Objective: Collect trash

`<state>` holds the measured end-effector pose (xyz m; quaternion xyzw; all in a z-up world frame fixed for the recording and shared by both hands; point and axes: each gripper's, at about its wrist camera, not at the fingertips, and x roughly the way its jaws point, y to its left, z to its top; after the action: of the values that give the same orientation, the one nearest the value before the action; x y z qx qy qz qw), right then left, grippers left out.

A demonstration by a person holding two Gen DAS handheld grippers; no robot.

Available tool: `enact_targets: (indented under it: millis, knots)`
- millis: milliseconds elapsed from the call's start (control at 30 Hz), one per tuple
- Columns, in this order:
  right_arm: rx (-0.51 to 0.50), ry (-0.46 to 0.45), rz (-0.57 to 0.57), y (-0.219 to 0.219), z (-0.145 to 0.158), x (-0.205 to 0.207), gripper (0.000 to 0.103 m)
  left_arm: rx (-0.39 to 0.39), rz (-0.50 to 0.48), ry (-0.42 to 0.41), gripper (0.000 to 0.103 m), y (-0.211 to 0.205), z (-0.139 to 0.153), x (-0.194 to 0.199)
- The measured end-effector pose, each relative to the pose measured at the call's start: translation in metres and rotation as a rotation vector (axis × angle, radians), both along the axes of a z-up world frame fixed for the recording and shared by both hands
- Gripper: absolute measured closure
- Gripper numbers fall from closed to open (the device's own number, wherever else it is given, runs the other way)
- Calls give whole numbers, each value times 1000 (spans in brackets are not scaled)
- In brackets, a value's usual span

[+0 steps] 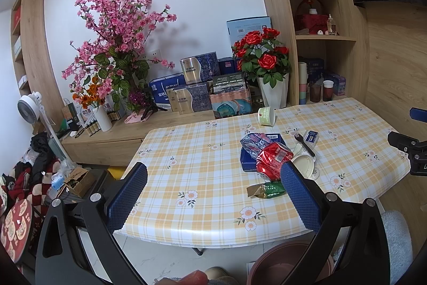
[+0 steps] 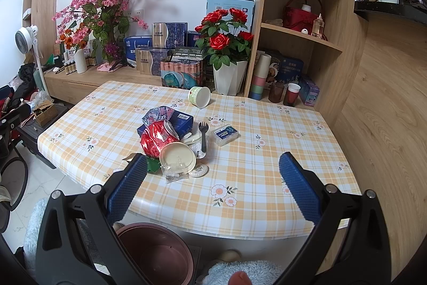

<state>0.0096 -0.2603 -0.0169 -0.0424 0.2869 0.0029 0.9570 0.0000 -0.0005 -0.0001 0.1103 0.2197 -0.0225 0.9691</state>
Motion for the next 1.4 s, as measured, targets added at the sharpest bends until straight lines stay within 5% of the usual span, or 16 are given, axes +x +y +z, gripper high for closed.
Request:
enact_targets:
  millis: [1167,1400]
  knots:
    - [0,8,-11,4,-10,0,6,0,0,8,5,-1,-1,1]
    - [10,38,-31,-4,-23,11,6,-24,-18,26,5,5,-25,12]
